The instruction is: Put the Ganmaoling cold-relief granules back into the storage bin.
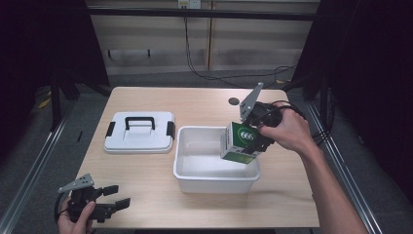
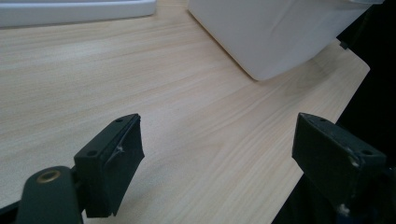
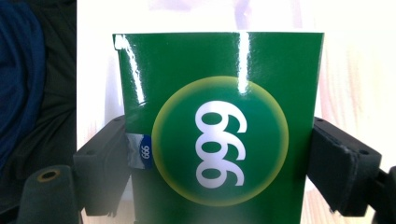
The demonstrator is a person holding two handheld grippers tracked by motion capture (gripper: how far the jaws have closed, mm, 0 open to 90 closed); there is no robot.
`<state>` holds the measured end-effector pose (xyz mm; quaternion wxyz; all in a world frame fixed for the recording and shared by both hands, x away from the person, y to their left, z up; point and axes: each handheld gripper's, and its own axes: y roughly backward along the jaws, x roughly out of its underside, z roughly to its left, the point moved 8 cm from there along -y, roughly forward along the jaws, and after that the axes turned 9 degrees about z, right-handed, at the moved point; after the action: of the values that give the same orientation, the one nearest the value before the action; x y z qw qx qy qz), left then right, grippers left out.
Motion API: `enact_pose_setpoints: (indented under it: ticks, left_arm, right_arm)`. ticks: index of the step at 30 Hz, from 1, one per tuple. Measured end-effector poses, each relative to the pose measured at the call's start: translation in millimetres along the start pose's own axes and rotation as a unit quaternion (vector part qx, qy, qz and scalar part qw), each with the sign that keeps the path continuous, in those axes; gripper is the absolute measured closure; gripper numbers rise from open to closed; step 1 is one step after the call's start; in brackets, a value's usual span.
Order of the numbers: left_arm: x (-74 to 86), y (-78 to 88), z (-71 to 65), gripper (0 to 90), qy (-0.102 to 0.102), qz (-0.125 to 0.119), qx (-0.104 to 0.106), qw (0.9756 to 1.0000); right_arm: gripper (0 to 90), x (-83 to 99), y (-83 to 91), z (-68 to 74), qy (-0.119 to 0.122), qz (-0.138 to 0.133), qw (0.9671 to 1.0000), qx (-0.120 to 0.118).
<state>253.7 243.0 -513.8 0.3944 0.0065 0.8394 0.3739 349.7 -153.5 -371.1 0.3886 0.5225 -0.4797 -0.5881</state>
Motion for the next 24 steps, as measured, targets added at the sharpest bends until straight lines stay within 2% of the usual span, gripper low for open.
enact_pose_setpoints:
  ticks: [4, 15, 20, 24]
  left_arm:
    - [0.1, 0.3, 0.4, 16.3, -0.001, 0.000, -0.001, 1.0000]
    - [0.2, 0.1, 0.4, 16.3, 0.000, 0.001, -0.001, 1.0000]
    - [0.3, 0.2, 0.4, 16.3, 0.000, 0.001, -0.001, 1.0000]
    - [0.3, 0.1, 0.5, 16.3, 0.000, 0.001, -0.001, 1.0000]
  right_arm:
    - [15.7, -4.8, -10.8, -1.9, 0.008, 0.008, 0.9999, -0.011]
    - [15.6, -5.7, -30.3, -4.0, 0.009, 0.045, 0.9986, -0.025]
    - [15.5, -4.6, -40.1, -3.4, 0.005, 0.067, 0.9975, -0.024]
    - [15.5, -2.9, -47.8, -4.7, 0.012, 0.084, 0.9961, -0.023]
